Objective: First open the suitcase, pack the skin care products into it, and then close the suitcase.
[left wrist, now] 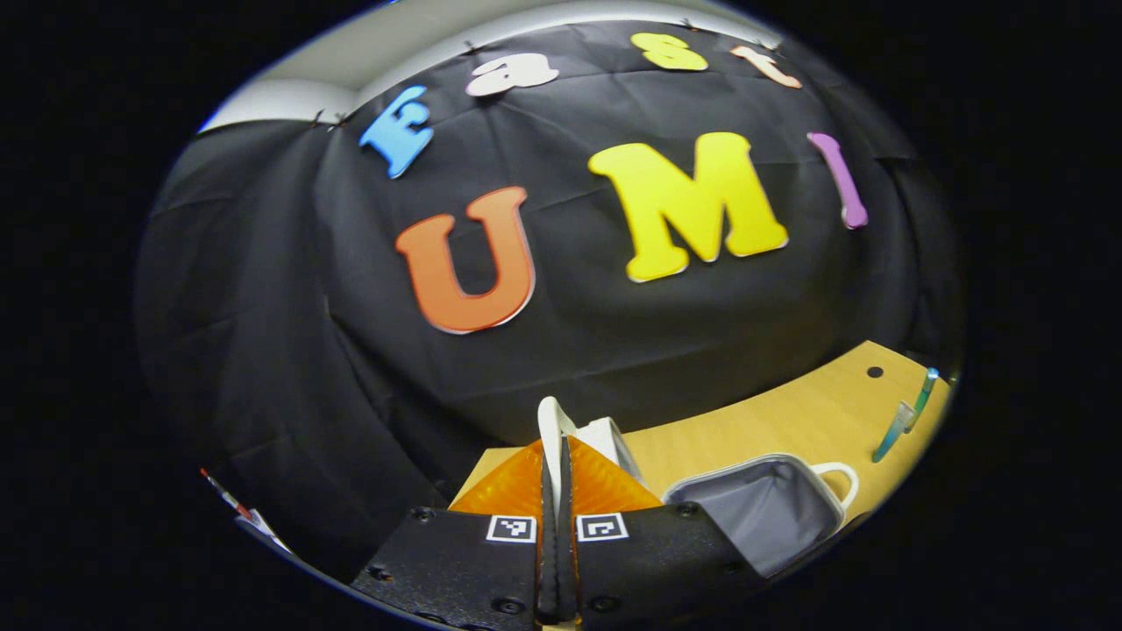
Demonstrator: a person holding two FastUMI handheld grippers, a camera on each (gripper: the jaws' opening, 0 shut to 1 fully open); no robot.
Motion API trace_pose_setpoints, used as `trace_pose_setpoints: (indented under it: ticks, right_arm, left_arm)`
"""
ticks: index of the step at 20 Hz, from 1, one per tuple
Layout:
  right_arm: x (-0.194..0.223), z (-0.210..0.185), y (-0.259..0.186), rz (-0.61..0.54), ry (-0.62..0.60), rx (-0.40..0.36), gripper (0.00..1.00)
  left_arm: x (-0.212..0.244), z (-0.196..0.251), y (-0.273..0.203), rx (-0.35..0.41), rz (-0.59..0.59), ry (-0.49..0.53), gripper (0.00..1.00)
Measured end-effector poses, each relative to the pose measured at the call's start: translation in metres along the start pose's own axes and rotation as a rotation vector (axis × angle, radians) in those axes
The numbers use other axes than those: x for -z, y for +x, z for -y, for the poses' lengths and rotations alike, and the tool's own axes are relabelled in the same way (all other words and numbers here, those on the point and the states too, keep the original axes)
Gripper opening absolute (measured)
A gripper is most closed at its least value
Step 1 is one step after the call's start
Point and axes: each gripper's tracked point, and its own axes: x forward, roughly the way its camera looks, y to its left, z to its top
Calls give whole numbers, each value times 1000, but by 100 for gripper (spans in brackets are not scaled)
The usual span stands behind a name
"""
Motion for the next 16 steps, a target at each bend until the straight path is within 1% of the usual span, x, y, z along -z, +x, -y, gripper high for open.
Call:
trace_pose_setpoints:
  ticks: [3, 5, 8, 12, 13, 14, 15, 16]
  right_arm:
    - [3, -26, -3, -12, -39, -34, 79]
    - [12, -44, -5, -37, -45, -60, 79]
    - [26, -62, -9, -86, -94, -70, 79]
    - [26, -71, -10, -105, -111, -54, 79]
    - [25, -71, -9, -106, -112, -48, 79]
    - [24, -73, -8, -109, -108, -47, 79]
    - [24, -74, -8, -112, -99, -46, 79]
    - [24, -75, -7, -114, -90, -47, 79]
  left_arm:
    - [63, -52, 27, -46, -113, -102, 3]
    - [115, -67, 45, -58, -189, -143, 3]
    - [174, -61, 62, -62, -308, -263, 3]
    - [231, -37, 70, -43, -441, -302, 6]
    - [234, -36, 69, -51, -447, -316, 7]
    - [237, -38, 73, -61, -428, -327, 7]
    - [237, -46, 77, -99, -414, -306, 1]
    - [240, -51, 73, -118, -419, -273, 20]
